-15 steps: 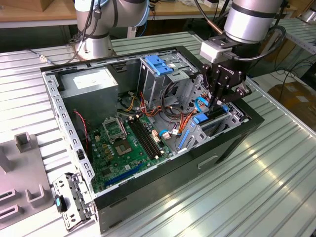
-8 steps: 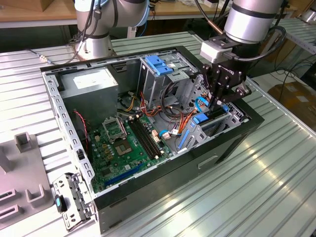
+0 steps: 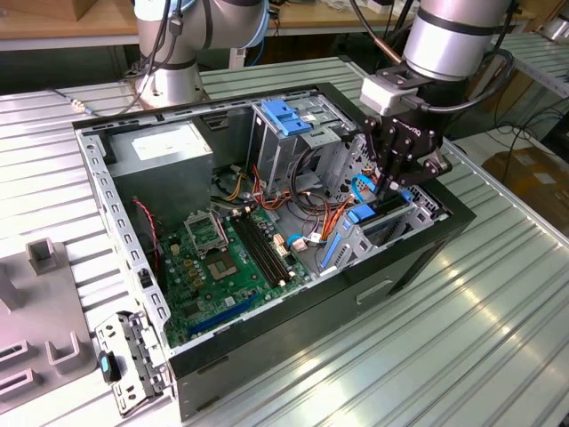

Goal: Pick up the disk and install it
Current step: 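Insert the second disk wire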

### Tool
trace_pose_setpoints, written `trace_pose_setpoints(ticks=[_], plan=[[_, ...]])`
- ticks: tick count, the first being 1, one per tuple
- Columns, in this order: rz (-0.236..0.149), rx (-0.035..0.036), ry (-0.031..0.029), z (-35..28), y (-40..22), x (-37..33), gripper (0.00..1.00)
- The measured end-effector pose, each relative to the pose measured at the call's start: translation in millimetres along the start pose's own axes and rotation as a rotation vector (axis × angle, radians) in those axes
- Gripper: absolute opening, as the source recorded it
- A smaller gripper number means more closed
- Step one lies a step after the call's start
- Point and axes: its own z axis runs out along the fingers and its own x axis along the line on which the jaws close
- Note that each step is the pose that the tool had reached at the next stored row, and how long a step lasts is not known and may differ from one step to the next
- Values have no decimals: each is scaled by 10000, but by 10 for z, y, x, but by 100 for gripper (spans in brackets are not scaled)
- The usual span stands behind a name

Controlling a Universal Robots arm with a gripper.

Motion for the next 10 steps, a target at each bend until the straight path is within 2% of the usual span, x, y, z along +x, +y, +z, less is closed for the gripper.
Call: trace_pose_setpoints(ticks=[7,10], plan=[[5,-2,-57,56,2,1,16],[5,-2,-62,58,1,2,16]])
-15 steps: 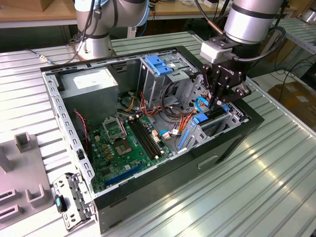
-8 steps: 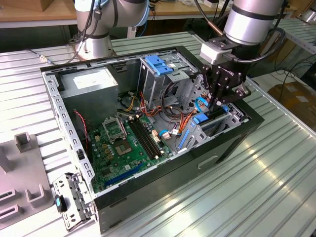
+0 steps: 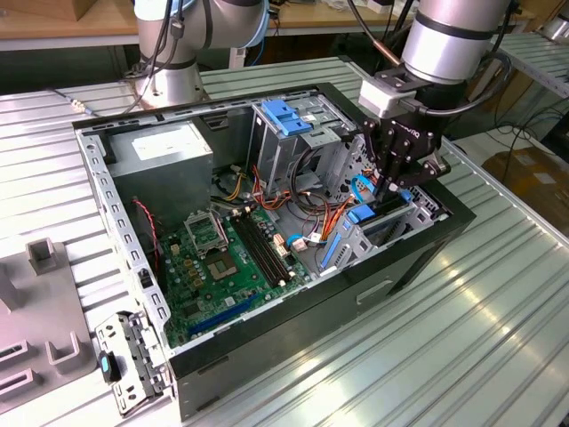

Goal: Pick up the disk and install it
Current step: 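Insert the second disk wire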

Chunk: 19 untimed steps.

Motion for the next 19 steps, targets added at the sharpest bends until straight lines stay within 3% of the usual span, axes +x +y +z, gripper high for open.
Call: trace_pose_setpoints(ticks=[10,11,12,16,19], plan=[[0,0,-4,-2,0,5,17],[0,0,-7,-8,0,6,17],[0,1,-14,-17,-1,7,24],[0,0,-2,-100,-3,16,24],[0,0,-3,-112,-3,18,24]])
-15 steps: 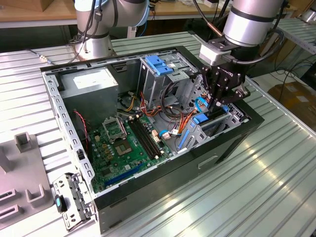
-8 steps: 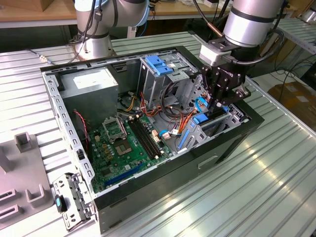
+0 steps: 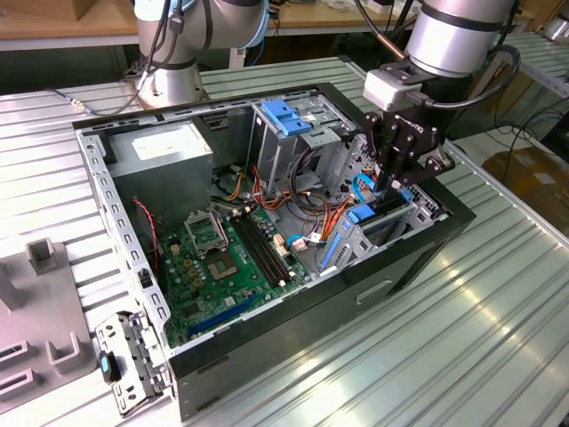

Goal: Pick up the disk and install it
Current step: 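Insert the second disk wire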

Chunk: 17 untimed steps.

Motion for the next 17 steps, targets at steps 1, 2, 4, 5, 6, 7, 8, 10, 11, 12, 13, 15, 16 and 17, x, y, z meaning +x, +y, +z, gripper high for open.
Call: trace_pose_setpoints(ticks=[1,2,4,5,6,7,8,10,11,12,13,15,16,17], plan=[[0,0,0,0,0,0,15],[0,0,-1,0,0,0,15],[0,0,0,-1,0,0,11],[0,0,0,-1,0,0,11],[0,0,0,-2,0,0,11],[0,0,0,-2,0,0,11],[0,0,0,-2,0,0,11],[0,0,0,-3,0,0,11],[0,0,-1,-3,0,0,11],[0,0,0,-3,0,0,11],[0,0,0,-4,0,0,11],[0,0,0,-4,0,0,11],[0,0,0,-4,0,0,11],[0,0,0,-5,0,1,11]])
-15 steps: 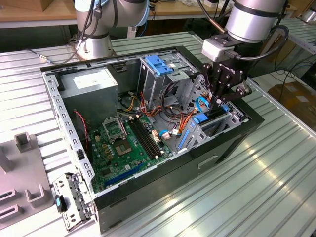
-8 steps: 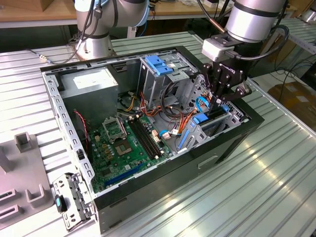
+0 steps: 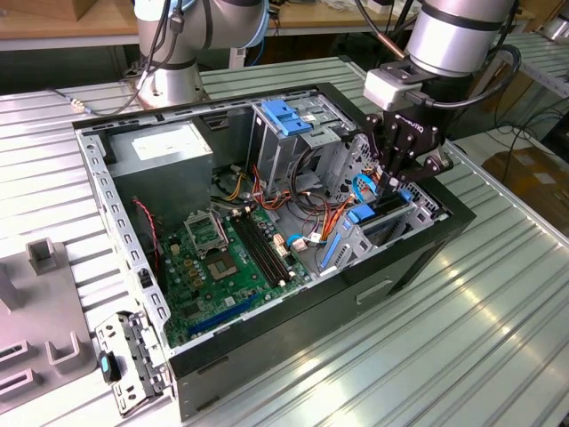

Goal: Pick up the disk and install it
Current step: 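Insert the second disk wire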

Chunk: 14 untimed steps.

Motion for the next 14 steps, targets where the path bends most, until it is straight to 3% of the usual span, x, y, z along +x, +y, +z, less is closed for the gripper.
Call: trace_pose_setpoints(ticks=[14], plan=[[0,0,0,32,-38,2,11]])
